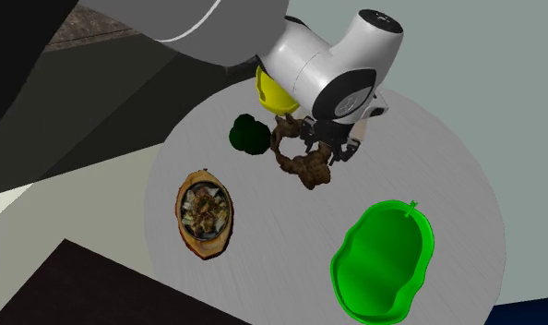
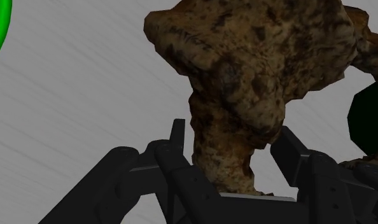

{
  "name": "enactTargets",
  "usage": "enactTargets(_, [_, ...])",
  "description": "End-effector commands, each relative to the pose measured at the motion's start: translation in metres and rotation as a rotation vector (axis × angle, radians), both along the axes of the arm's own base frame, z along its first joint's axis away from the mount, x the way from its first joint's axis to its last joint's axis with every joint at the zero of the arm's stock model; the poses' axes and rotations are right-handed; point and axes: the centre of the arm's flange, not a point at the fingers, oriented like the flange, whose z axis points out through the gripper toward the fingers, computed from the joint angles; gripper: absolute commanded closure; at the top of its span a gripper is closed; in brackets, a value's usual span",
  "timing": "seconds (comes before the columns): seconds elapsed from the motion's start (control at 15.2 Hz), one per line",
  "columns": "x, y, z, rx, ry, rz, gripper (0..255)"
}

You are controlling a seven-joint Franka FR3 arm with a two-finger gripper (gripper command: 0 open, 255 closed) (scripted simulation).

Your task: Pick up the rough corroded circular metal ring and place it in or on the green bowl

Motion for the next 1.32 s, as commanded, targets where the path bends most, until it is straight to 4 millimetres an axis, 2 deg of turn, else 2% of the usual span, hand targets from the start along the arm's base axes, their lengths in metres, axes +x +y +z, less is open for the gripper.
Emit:
enactTargets(0.0, [0.001, 0.000, 0.011, 0.000, -0.001, 0.000, 255])
enactTargets(0.92, [0.001, 0.000, 0.085, 0.000, -0.001, 0.000, 255])
enactTargets(1.25, [-0.036, -0.055, 0.083, 0.000, -0.001, 0.000, 255])
